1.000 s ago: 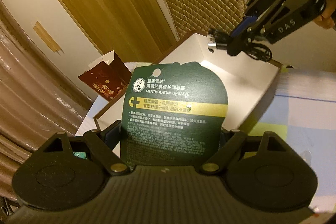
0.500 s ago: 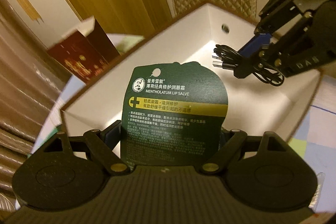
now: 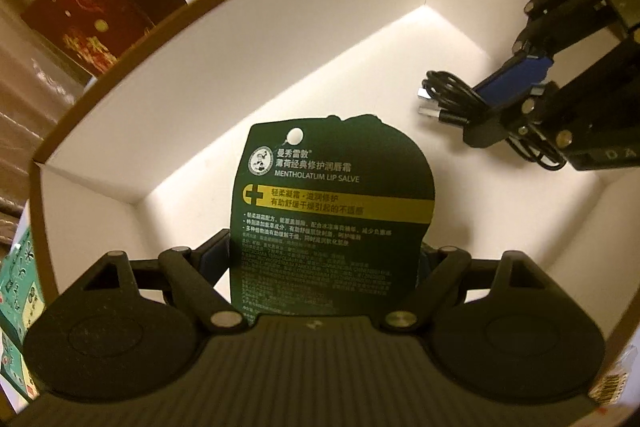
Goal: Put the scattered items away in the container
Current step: 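Open the left tool to drop the card while the right tool releases the cable into the box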
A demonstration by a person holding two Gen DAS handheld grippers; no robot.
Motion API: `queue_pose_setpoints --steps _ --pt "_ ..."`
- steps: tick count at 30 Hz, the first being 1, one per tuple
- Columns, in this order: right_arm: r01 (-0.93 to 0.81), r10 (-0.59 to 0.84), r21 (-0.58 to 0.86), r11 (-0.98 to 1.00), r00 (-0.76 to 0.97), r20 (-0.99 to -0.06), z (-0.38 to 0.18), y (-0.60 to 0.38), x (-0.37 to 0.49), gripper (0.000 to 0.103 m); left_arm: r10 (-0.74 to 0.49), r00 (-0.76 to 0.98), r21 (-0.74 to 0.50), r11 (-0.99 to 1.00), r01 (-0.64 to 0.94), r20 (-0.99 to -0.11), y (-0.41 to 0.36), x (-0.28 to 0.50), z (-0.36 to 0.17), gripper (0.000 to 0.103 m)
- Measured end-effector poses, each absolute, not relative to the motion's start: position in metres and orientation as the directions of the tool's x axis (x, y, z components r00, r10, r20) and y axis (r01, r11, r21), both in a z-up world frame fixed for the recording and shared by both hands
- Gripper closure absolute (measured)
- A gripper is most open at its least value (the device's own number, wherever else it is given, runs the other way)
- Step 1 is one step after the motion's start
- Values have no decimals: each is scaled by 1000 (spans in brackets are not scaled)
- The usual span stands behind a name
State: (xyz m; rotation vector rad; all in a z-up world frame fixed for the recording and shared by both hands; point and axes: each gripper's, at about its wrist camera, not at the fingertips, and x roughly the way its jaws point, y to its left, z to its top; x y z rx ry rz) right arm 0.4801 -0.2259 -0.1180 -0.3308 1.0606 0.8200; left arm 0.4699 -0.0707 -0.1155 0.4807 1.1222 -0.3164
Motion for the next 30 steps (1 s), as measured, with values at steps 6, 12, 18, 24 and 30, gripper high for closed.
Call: queue_pose_setpoints --steps 6,12,18,24,30 --pt "-733 430 141 666 222 -875 -120 -225 481 91 1 399 212 848 485 -917 -69 474 -118 16" --pt "-734 430 139 664 223 -875 -120 -223 480 91 8 399 226 835 502 -917 -69 468 -119 14" --pt "-739 435 126 662 242 -867 -122 -217 487 89 18 408 240 832 500 -913 -65 463 -115 14" --pt "-757 451 100 645 272 -850 -116 -216 480 23 27 417 256 825 504 -909 -69 454 -109 11" --pt "-757 450 104 645 266 -852 -113 -216 474 14 37 417 260 830 493 -908 -70 449 -103 10"
